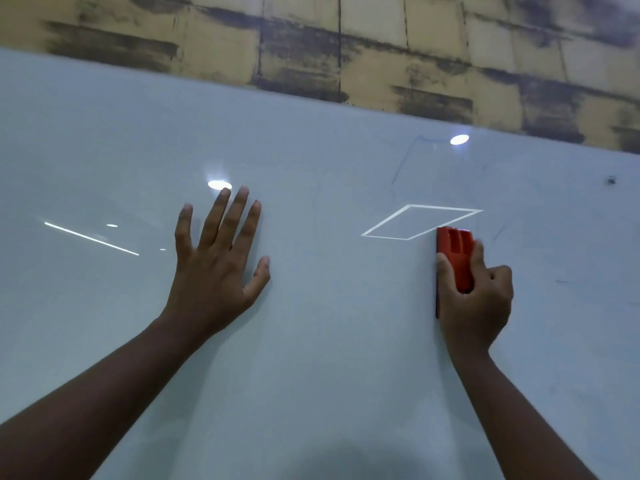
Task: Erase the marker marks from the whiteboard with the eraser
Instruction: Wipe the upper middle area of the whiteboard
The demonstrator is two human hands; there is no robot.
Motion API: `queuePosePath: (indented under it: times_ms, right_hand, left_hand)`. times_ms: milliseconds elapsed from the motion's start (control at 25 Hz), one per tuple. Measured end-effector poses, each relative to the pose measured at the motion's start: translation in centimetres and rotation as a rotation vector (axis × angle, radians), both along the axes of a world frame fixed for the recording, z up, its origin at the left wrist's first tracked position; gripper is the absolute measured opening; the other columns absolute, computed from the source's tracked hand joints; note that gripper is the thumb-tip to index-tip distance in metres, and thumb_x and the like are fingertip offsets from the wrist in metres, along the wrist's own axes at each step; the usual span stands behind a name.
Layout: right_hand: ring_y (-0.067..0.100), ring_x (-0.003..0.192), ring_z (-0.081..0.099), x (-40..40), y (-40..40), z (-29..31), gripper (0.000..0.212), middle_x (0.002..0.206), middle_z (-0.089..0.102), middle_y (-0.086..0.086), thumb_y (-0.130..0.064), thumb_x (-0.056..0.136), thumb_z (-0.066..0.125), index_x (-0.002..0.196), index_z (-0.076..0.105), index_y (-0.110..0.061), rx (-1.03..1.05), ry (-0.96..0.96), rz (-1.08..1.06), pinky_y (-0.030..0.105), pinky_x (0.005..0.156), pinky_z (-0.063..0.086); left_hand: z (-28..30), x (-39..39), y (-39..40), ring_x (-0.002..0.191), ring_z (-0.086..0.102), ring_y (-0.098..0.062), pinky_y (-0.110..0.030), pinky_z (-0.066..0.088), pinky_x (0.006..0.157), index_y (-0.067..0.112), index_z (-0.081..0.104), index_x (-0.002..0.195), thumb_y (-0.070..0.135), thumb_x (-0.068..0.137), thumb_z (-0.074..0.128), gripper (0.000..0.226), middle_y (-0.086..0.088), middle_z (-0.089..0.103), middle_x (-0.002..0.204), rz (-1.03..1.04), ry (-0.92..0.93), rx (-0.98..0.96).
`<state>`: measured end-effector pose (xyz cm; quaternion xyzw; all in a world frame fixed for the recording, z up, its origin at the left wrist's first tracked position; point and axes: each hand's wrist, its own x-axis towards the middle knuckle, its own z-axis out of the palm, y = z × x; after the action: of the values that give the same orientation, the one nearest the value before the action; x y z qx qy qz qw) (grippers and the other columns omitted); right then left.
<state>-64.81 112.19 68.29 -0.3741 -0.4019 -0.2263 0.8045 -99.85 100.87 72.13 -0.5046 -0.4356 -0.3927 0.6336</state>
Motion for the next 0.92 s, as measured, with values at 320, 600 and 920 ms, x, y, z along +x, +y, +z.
queuePosePath:
  times_ms: [320, 600, 920]
  right_hand:
    - [0.029, 0.077, 0.053, -6.1, -2.5, 2.9, 0.066, 0.085, 0.045, 0.006, -0.057, 0.089, 0.060, 0.146, 0.059, -0.024, 0.049, -0.085, 0.034, 0.046, 0.073, 0.054]
    - [0.020, 0.076, 0.048, -11.3, -4.9, 2.4, 0.065, 0.088, 0.051, 0.003, -0.059, 0.096, 0.058, 0.147, 0.058, -0.019, 0.226, -0.692, -0.149, 0.035, 0.066, 0.043]
    - [0.031, 0.077, 0.058, -2.1, -1.0, 8.8, 0.065, 0.085, 0.046, 0.005, -0.063, 0.092, 0.055, 0.146, 0.059, -0.026, 0.045, -0.181, -0.126, 0.042, 0.069, 0.053]
  left_hand:
    - [2.2, 1.3, 1.8, 0.165, 0.011, -0.027, -0.064, 0.012, 0.129, 0.010, 0.021, 0.169, 0.047, 0.104, 0.036, 0.077, -0.011, 0.011, 0.178, -0.023, -0.059, -0.007]
    - [2.4, 1.0, 1.9, 0.165, 0.010, -0.027, -0.064, 0.013, 0.129, 0.011, 0.021, 0.169, 0.052, 0.105, 0.033, 0.077, -0.011, 0.011, 0.178, -0.037, -0.051, -0.023]
    - [1.8, -0.2, 1.4, 0.164, 0.016, -0.026, -0.061, 0.018, 0.129, 0.011, 0.029, 0.167, 0.052, 0.105, 0.035, 0.074, -0.009, 0.015, 0.178, -0.059, 0.019, -0.031]
